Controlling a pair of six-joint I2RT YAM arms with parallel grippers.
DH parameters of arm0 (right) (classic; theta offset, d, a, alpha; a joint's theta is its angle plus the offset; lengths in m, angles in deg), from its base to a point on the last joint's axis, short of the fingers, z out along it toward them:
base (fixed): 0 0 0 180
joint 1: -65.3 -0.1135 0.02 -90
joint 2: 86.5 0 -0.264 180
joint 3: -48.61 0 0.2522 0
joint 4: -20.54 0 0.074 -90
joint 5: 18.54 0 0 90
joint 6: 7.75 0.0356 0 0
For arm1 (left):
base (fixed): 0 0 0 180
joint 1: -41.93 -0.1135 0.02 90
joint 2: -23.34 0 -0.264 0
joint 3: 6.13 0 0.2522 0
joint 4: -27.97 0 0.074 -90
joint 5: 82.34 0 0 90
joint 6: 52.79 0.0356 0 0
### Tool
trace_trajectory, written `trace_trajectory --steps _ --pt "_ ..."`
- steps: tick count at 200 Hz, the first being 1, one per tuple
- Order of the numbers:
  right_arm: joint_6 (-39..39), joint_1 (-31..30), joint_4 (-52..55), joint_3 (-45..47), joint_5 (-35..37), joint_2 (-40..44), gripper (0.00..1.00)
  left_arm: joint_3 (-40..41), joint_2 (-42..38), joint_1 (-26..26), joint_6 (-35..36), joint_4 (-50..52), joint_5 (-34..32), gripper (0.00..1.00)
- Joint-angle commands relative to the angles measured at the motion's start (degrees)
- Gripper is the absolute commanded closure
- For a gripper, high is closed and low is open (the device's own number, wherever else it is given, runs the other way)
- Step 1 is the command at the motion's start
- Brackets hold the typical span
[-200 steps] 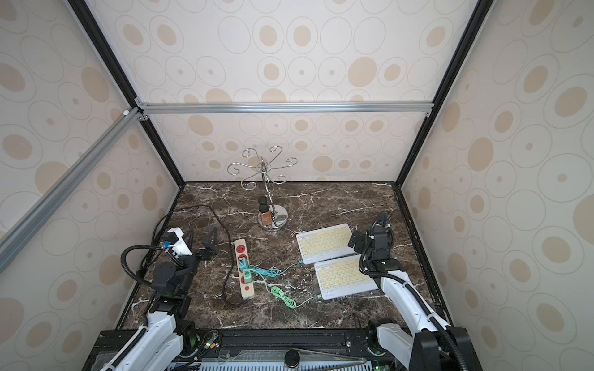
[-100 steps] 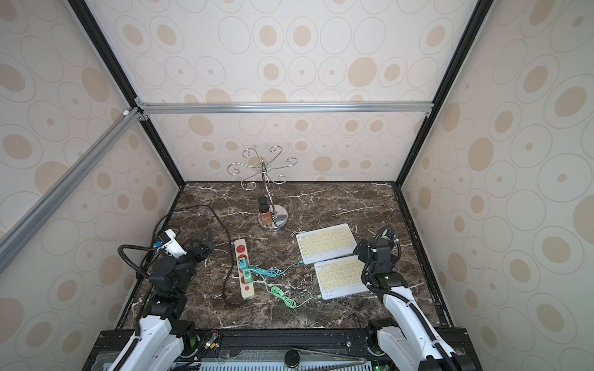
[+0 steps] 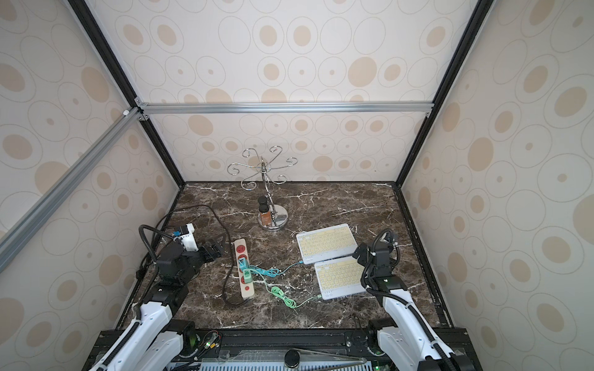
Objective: Unplug the wireless keyboard
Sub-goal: Pick up the power cord at the center of the board.
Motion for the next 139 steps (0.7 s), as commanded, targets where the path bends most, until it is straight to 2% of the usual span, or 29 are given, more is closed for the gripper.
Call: trace_trajectory --steps 1,13,24,52,62,82,97,112,133,139 --pt "-0.5 -0.1 0.5 -2.2 -1.0 -1.0 0.00 -3.6 -2.6 5.1 5.5 1.6 1.1 0.00" --pt "-0.7 0.0 0.3 -2.3 -1.5 -1.4 0.00 -4.2 -2.8 9.2 6.2 1.7 -1.8 0.01" --pt "-0.7 -0.1 0.3 -2.4 -1.6 -1.6 0.00 -5.1 -2.4 13.4 7.1 1.5 -3.6 0.05" --pt "-0.9 -0.1 0.2 -2.4 -1.9 -1.6 0.00 -3.2 -3.1 21.3 9.0 -5.1 -1.1 0.11" --pt "-1.0 -0.1 0.1 -2.3 -2.2 -1.3 0.00 -1.7 -3.7 24.1 10.5 -8.8 0.0 0.16" --pt "-1.1 -0.1 -0.2 -1.8 -2.5 -0.6 0.00 -0.9 -4.3 29.8 13.0 -10.0 -3.2 0.19" --pt "-1.2 -0.2 -0.4 -1.4 -2.6 0.0 0.00 -2.3 -3.4 32.7 15.0 -8.2 -6.1 0.20" --pt "-1.2 -0.2 -0.6 -1.1 -2.5 0.4 0.00 -4.4 -1.8 34.4 15.7 -6.7 -7.4 0.27" --pt "-1.2 -0.2 -0.7 -1.1 -2.7 0.5 0.00 -5.4 0.2 36.6 16.3 -5.6 -4.9 0.39" --pt "-1.2 -0.2 -0.6 -1.1 -2.7 0.4 0.00 -5.3 0.7 37.5 16.4 -5.9 -4.5 0.40"
